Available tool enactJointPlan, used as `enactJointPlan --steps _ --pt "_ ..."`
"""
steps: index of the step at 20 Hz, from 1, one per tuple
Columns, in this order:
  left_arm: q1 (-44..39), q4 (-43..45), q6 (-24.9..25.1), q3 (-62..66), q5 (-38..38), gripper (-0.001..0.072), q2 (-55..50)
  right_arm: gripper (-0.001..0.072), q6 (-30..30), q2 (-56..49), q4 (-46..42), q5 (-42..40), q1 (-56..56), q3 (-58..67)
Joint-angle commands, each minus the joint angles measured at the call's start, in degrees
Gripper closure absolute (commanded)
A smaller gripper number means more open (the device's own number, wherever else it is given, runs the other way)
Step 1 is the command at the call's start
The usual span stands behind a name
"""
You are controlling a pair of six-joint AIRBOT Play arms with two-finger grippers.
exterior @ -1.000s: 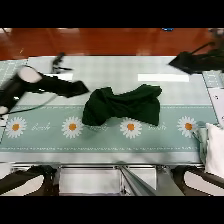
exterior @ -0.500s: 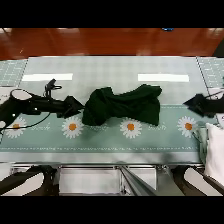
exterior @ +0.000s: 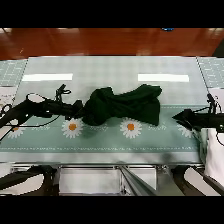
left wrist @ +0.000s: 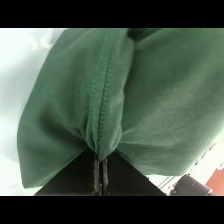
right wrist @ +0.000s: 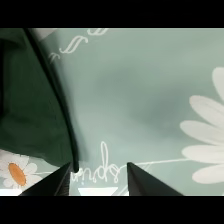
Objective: Fold the shirts.
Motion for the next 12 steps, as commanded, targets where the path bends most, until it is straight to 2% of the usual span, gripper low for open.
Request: enactJointPlan --steps 1,3,6,12 --pt "0.02 -0.26 3.98 2.6 -2.25 0.0686 -0.55 0.0305 0.79 -0.28 0.07 0.09 0.7 -0.48" --pt "0.33 -0.28 5.79 4.5 -3.87 0.0686 -0.55 0.0305 4.13 -2.6 0.15 -0.83 5.22 -0.46" --pt "0.37 -0.28 6.01 5.27 -4.33 0.0686 -0.48 0.0305 4.81 -7.08 1.09 -3.93 10.62 -0.02" --pt "0.37 -0.28 5.97 5.27 -3.58 0.0686 -0.48 0.0305 4.09 -15.61 14.25 -12.33 20.98 2.75"
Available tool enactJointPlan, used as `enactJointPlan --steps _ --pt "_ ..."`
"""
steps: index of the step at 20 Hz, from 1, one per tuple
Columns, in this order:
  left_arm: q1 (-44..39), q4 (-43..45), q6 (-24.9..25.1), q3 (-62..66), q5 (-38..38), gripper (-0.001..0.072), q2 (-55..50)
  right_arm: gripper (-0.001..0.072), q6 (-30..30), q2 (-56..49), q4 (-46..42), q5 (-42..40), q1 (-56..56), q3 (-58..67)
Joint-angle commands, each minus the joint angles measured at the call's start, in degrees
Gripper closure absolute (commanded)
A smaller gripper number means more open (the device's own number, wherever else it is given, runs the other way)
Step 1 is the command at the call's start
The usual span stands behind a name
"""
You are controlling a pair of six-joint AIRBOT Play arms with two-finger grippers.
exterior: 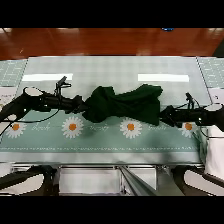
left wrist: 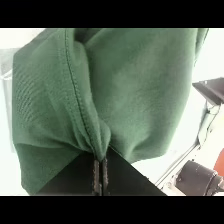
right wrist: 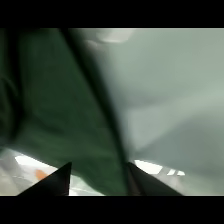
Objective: Fold the shirts.
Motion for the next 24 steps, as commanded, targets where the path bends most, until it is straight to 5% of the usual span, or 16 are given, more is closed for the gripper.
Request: enactJointPlan --steps 1,3,5,11,14,18,24 --pt "0.09 -0.02 0.26 0.2 0.57 0.0686 0.0 0.0305 0.85 -5.09 5.84 -6.36 7.43 2.1" --pt "0.85 -0.04 0.26 0.22 0.9 0.0686 0.0 0.0374 2.27 -7.32 6.03 -7.13 11.15 5.84" --pt "2.93 -0.35 0.24 0.72 0.85 0.0686 0.04 0.0685 1.22 -7.72 5.73 -5.49 13.44 10.95" --pt "15.26 -12.92 0.26 12.26 -9.4 0.0686 4.94 0.0686 4.72 -2.32 -1.14 10.73 10.12 39.17" --pt "19.89 -22.12 0.26 22.1 -6.67 0.0686 11.76 0.0686 5.11 4.0 -1.88 9.97 6.4 56.63" --pt "24.74 -22.91 0.26 34.88 0.72 0.0686 20.57 0.0686 6.43 11.28 -1.88 8.63 0.11 72.46" --pt "37.79 -21.81 0.26 42.14 4.33 0.0686 33.57 0.0686 6.32 25.55 -6.49 10.29 -9.29 75.3"
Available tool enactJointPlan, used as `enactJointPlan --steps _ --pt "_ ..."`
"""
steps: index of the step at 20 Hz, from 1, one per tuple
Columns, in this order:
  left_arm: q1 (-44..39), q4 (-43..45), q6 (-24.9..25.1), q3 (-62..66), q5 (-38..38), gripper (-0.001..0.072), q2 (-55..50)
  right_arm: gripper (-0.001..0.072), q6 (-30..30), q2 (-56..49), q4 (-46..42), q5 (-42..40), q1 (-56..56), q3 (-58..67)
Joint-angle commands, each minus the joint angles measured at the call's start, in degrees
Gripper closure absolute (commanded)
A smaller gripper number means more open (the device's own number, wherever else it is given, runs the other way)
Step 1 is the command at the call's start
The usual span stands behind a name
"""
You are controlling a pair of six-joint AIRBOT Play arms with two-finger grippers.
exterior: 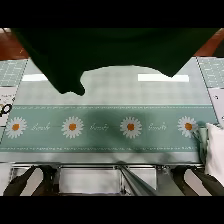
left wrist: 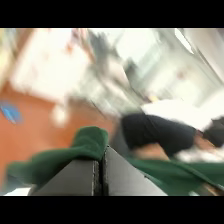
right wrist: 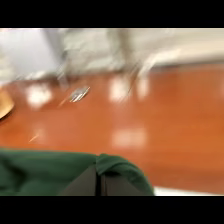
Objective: Fold the shirts.
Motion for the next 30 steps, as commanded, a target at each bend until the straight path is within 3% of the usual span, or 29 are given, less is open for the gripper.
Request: enactJointPlan --steps 1,4,8,11,14,16,19,25,28,29,30 --pt "9.4 1.22 -0.02 3.21 2.1 0.0686 8.61 0.0686 0.28 8.83 -6.05 1.11 -4.57 2.19" --pt "14.27 11.13 -0.02 3.23 0.52 0.0686 15.91 0.0686 1.68 15.04 -14.47 2.34 -4.57 2.19" --pt "2.01 28.3 -1.38 2.82 -7.67 0.0686 19.63 0.0686 5.44 20.06 -26.93 11.61 -4.48 1.29" --pt "-5.42 39.15 -5.22 -0.52 -7.76 0.0686 20.63 0.0686 5.7 21.97 -28.39 11.89 -4.5 -6.08" --pt "-6.16 38.49 -6.71 -10.38 -5.03 0.0686 16.48 0.0685 4.94 19.08 -24.37 10.73 -4.5 -17.9" --pt "-6.99 33.44 -6.03 -17.88 -4.98 0.0686 10.6 0.0686 0.66 14.14 -16.26 8.94 -4.5 -25.38" --pt "-12.31 29.51 -0.07 -23.21 -3.1 0.0686 -1.7 0.0686 -6.49 2.43 -4.26 6.23 -3.67 -31.15" --pt "-20.57 29.46 0.59 -12.87 7.23 0.0686 -30.01 0.0686 -5.86 -25.18 -4.81 -4.42 5.31 -25.53" --pt "-20.33 29.49 -5.27 -3.58 7.23 0.0686 -38.86 0.0685 -0.98 -35.56 -3.67 -6.21 5.95 -17.84" --pt "-20.37 29.44 -6.62 -1.42 7.21 0.0685 -40.48 0.0618 0.02 -38.1 -2.01 -5.55 5.9 -15.98" --pt "-20.57 29.49 -6.62 0.02 7.02 0.0654 -41.48 0.0314 0.79 -39.82 -0.55 -4.68 5.9 -14.99"
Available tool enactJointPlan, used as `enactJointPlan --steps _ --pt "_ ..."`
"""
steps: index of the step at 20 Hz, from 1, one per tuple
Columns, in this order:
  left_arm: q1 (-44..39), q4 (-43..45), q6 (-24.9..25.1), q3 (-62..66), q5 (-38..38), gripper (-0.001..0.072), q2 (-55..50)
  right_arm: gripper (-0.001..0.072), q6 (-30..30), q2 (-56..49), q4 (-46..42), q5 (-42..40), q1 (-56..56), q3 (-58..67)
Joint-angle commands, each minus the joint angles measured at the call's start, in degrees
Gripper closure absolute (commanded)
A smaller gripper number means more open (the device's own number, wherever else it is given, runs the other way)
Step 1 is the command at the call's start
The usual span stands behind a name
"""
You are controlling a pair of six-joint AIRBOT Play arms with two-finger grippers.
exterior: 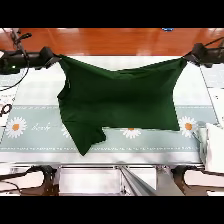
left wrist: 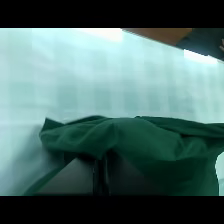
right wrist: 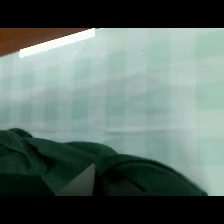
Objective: Fold the shirts.
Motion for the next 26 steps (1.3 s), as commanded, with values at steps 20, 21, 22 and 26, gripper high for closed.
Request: enactJointPlan --steps 20,21,22,26 --pt "22.16 -0.46 -2.95 -55.89 -7.91 0.02 23.06 0.0299 -6.97 24.96 4.57 0.55 -22.91 -51.23" --pt "21.55 -0.55 -2.36 -55.76 -7.52 0.0201 21.97 0.03 -7.58 24.96 4.59 1.27 -22.91 -51.23" --pt "20.65 -0.48 -2.36 -55.71 -6.4 0.0201 20.79 0.0299 -8.04 24.96 4.55 1.79 -22.91 -51.23" --pt "15.78 -3.28 -2.56 -55.69 -0.61 0.0201 18.16 0.03 -8.31 24.96 4.57 1.95 -22.91 -51.23"
